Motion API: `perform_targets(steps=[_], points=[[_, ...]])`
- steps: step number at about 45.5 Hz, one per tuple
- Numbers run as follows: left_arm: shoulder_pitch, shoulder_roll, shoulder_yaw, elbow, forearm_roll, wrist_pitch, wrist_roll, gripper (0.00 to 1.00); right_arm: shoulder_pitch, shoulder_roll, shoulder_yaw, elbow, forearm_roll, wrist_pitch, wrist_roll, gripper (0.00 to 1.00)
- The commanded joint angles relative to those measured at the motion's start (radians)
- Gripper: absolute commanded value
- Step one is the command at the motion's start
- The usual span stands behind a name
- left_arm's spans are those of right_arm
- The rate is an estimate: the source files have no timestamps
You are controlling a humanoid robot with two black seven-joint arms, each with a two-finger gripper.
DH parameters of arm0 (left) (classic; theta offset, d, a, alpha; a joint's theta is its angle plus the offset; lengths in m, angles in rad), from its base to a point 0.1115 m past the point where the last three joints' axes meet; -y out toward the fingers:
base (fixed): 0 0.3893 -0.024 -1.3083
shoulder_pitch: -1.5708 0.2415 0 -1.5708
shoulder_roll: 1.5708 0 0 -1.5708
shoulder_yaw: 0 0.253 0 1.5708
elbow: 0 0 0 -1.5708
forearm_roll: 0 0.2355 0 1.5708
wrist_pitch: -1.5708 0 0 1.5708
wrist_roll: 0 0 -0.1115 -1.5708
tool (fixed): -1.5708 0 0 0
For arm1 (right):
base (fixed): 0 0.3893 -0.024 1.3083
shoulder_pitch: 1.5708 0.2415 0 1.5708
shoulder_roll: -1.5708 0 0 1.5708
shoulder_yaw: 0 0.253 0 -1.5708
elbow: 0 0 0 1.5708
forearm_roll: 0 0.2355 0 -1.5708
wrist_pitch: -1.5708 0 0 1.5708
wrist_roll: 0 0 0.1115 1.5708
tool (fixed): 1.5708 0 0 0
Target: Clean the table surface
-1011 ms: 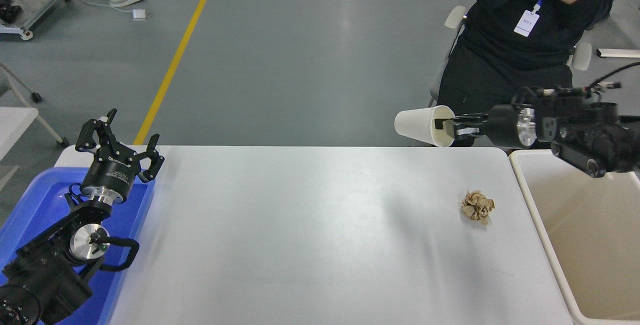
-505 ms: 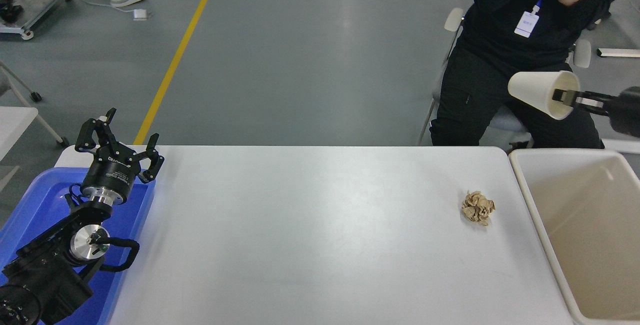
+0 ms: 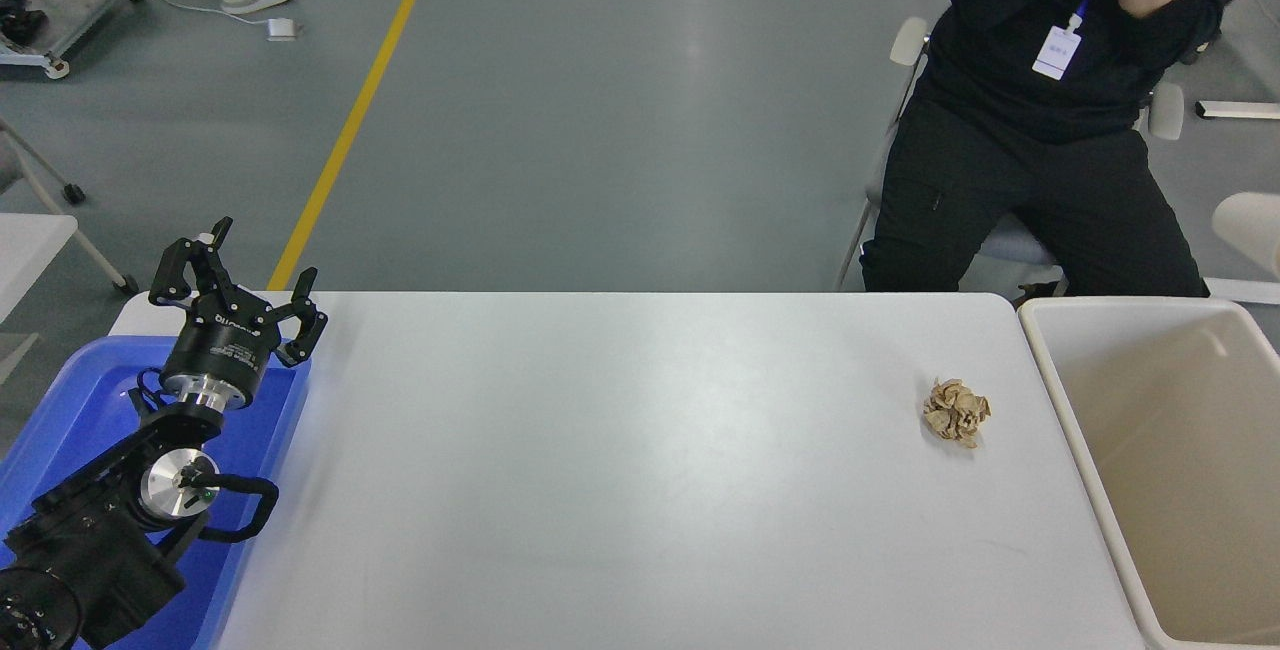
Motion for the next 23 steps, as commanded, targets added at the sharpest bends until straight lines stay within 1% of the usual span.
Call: perform_targets(steps=[1,6,11,18,23], points=[[0.0,0.001,0.0,0.0,0.0,0.0,0.0,1.0,-0.083,0.039,0.063,-0.019,0.018,-0.011,-0.151,0.0],[0.0,-0.001,0.0,0.0,0.0,0.0,0.0,1.0,-0.115,0.067,0.115,-0.019,0.016,-0.021,-0.22,0.0],[0.0,-0.001,0.0,0.0,0.0,0.0,0.0,1.0,-0.14,0.097,0.143,-0.019,0.016,-0.026,-0.269,0.0],[0.0,0.001,0.0,0.0,0.0,0.0,0.0,1.0,-0.176,0.156,0.17,-0.019,0.018,-0.035,-0.317,0.0],[0.0,0.001,0.0,0.0,0.0,0.0,0.0,1.0,-0.215,0.2,0.215,-0.019,0.016,-0.037,-0.326,0.0]])
